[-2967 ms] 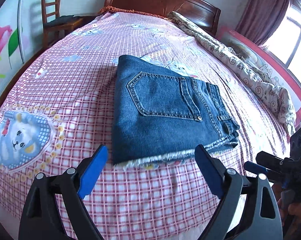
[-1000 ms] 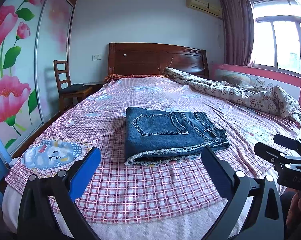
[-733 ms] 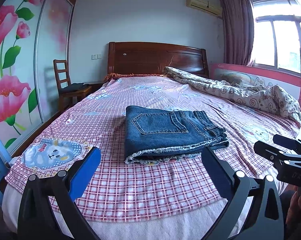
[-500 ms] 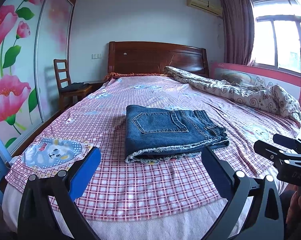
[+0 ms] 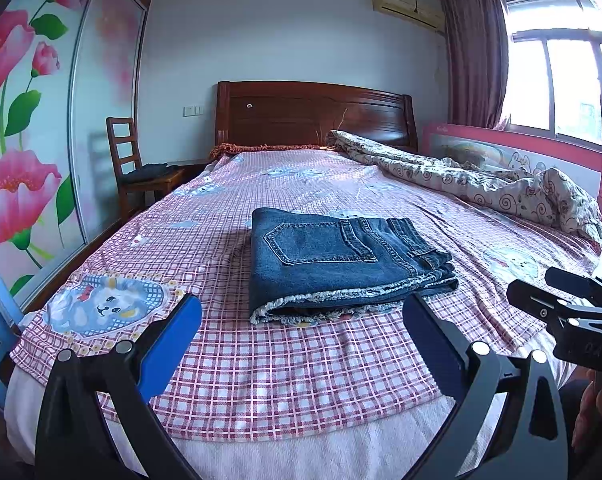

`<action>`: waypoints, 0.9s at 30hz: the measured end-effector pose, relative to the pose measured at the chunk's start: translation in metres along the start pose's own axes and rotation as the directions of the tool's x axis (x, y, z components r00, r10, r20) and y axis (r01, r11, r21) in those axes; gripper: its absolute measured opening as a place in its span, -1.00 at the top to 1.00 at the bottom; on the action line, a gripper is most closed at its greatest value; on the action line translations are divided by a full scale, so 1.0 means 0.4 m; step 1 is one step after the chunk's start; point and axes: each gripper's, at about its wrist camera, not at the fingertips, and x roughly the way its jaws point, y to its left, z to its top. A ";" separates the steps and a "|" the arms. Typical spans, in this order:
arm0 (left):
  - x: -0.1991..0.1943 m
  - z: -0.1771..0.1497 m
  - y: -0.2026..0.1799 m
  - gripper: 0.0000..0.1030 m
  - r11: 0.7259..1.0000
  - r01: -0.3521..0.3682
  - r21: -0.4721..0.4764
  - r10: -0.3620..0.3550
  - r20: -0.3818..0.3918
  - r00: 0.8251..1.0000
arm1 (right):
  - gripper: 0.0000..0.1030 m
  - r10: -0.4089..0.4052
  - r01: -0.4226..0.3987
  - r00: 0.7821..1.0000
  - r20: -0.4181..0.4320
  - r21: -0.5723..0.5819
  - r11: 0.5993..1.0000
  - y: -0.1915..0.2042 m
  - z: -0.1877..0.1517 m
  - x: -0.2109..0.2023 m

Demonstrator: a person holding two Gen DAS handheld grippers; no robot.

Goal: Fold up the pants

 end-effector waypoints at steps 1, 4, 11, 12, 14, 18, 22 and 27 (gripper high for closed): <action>0.001 0.000 0.000 -0.95 1.000 0.000 0.000 0.000 -0.002 1.000 | -0.74 0.002 -0.002 1.000 0.000 0.001 1.000 -0.001 0.000 0.000; 0.002 0.000 0.000 -0.95 1.000 -0.001 0.000 0.001 -0.004 1.000 | -0.74 0.002 -0.002 1.000 -0.001 -0.001 1.000 0.002 -0.002 0.000; 0.006 -0.001 0.001 -0.95 1.000 -0.008 0.002 0.008 -0.008 1.000 | -0.74 0.004 -0.004 1.000 -0.003 -0.004 1.000 0.005 -0.004 0.000; 0.007 -0.001 0.001 -0.95 1.000 -0.011 0.004 0.011 -0.010 1.000 | -0.74 0.003 -0.003 1.000 -0.003 -0.005 1.000 0.006 -0.004 0.000; 0.008 -0.001 0.003 -0.95 1.000 -0.019 0.006 0.019 -0.011 1.000 | -0.74 0.003 -0.003 1.000 -0.005 -0.006 1.000 0.006 -0.004 0.000; 0.013 -0.002 0.004 -0.95 1.000 -0.016 0.016 0.017 -0.025 1.000 | -0.74 0.002 -0.002 1.000 -0.009 -0.014 1.000 0.008 -0.004 0.003; 0.017 -0.004 0.001 -0.95 1.000 -0.002 0.031 0.003 -0.040 0.999 | -0.74 -0.001 0.000 1.000 -0.010 -0.019 1.000 0.012 -0.005 0.003; 0.016 -0.002 -0.003 -0.95 1.000 0.002 0.027 -0.001 -0.041 0.999 | -0.74 -0.002 0.002 1.000 -0.013 -0.021 1.000 0.012 -0.006 0.003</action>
